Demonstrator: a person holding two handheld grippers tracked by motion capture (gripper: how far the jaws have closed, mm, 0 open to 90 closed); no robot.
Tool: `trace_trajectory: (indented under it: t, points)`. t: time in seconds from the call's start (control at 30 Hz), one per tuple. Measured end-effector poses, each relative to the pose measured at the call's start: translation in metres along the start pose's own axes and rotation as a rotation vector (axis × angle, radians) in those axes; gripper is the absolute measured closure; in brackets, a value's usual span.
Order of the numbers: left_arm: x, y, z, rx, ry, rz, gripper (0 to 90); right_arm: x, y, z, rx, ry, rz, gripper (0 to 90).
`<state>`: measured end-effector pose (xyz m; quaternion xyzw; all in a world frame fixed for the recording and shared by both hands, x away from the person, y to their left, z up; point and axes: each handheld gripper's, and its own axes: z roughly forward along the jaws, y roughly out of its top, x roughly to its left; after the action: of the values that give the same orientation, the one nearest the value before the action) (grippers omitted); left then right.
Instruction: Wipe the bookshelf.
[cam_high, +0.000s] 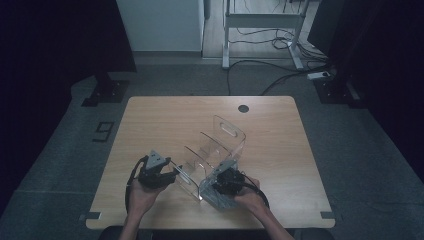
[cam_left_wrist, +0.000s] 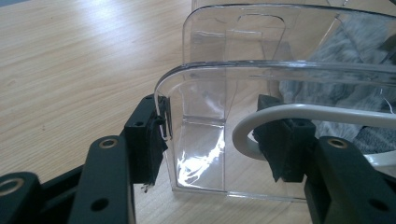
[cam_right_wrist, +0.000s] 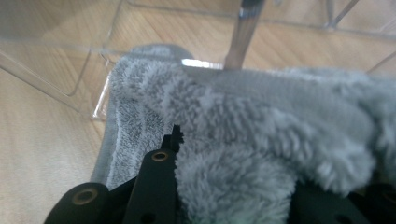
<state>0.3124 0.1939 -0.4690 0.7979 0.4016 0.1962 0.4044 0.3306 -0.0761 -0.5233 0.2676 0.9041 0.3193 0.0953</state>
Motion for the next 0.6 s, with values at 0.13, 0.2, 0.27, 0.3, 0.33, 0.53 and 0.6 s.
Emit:
trace_trajectory:
  t: [0.13,0.2,0.27,0.3,0.33,0.53,0.6]
  points:
    - [0.001,0.000,0.002,-0.006,0.003,-0.005,44.6,-0.002,-0.001,0.003,0.000,0.003,0.008,69.2]
    - [0.002,0.000,0.002,-0.009,0.006,-0.004,44.7,-0.002,-0.001,0.004,-0.001,0.002,0.011,69.1]
    - [0.002,0.000,0.003,-0.011,0.009,-0.002,44.8,-0.002,-0.001,0.004,-0.001,-0.001,0.007,68.8]
    - [0.003,0.000,0.003,-0.014,0.011,-0.003,44.8,-0.001,-0.001,0.004,0.001,0.000,0.008,68.6]
    - [0.003,0.000,0.003,-0.014,0.010,-0.003,44.9,-0.001,-0.001,0.003,0.003,0.000,0.005,68.3]
    - [0.006,-0.001,0.005,-0.023,0.004,-0.002,44.9,-0.003,-0.005,-0.007,0.025,0.013,-0.006,67.9]
    - [0.007,-0.001,0.005,-0.026,0.003,-0.001,45.0,-0.004,-0.007,-0.012,0.024,0.024,-0.003,67.8]
